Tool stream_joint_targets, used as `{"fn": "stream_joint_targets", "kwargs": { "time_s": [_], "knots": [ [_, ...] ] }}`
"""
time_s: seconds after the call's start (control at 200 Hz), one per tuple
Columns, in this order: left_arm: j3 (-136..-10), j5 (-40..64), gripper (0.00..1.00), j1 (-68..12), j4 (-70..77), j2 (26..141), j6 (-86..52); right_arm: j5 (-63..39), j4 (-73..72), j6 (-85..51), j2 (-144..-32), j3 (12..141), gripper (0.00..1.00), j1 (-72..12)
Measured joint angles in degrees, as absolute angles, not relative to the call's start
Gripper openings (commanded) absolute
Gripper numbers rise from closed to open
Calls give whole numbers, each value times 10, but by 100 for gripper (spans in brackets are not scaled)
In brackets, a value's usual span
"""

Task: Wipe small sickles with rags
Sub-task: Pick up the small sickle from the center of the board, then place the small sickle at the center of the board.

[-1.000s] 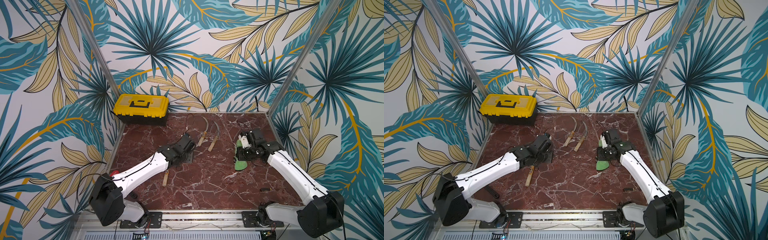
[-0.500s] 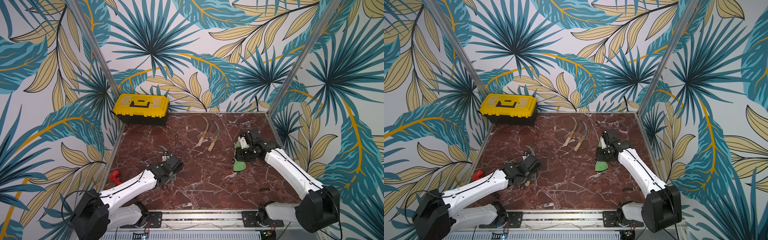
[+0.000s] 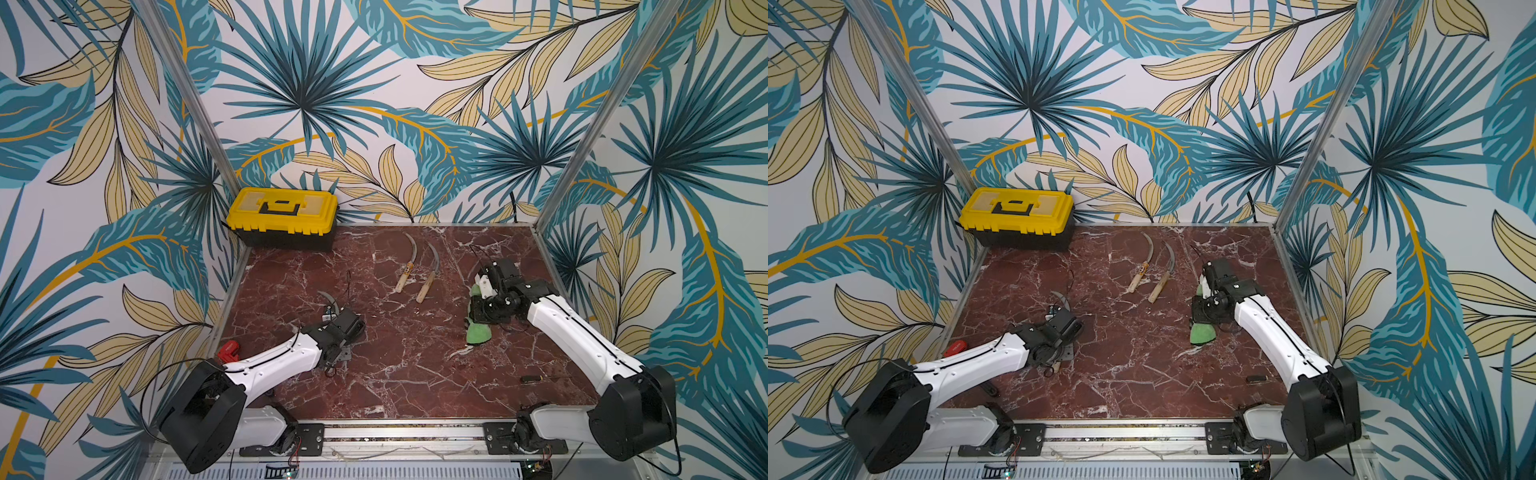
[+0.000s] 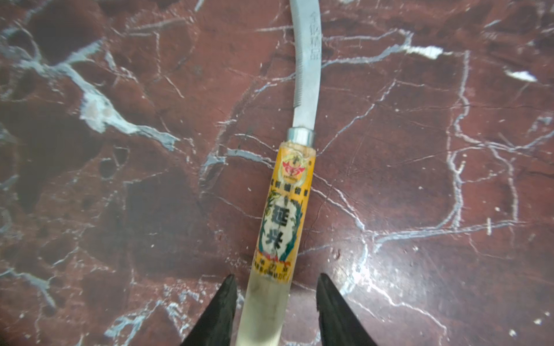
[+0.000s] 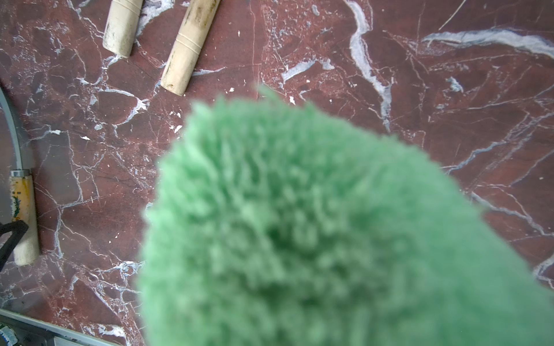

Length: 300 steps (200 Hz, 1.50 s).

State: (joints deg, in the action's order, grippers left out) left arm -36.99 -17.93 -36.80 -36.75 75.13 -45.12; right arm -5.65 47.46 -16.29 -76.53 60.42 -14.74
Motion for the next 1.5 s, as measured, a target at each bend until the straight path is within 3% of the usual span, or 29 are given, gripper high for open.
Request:
{"fn": "stream_joint_targets", "kwargs": {
  "time_s": [0.195, 0.506, 0.866, 1.072, 1.502],
  "knots": [
    [-368, -163, 39, -362, -351, 791, -444, -57, 474, -163, -765, 604, 14, -147],
    [-363, -150, 0, -357, -319, 794, -443, -54, 475, -163, -765, 604, 14, -147],
    [-363, -122, 0, -362, -326, 738, -429, -54, 479, -168, -764, 604, 14, -147],
    [-465, -117, 0, -418, -354, 729, -382, -48, 480, -172, -739, 602, 14, -147],
    [-629, -66, 0, -563, -350, 881, -191, -25, 501, -176, -704, 553, 14, -128]
  ]
}}
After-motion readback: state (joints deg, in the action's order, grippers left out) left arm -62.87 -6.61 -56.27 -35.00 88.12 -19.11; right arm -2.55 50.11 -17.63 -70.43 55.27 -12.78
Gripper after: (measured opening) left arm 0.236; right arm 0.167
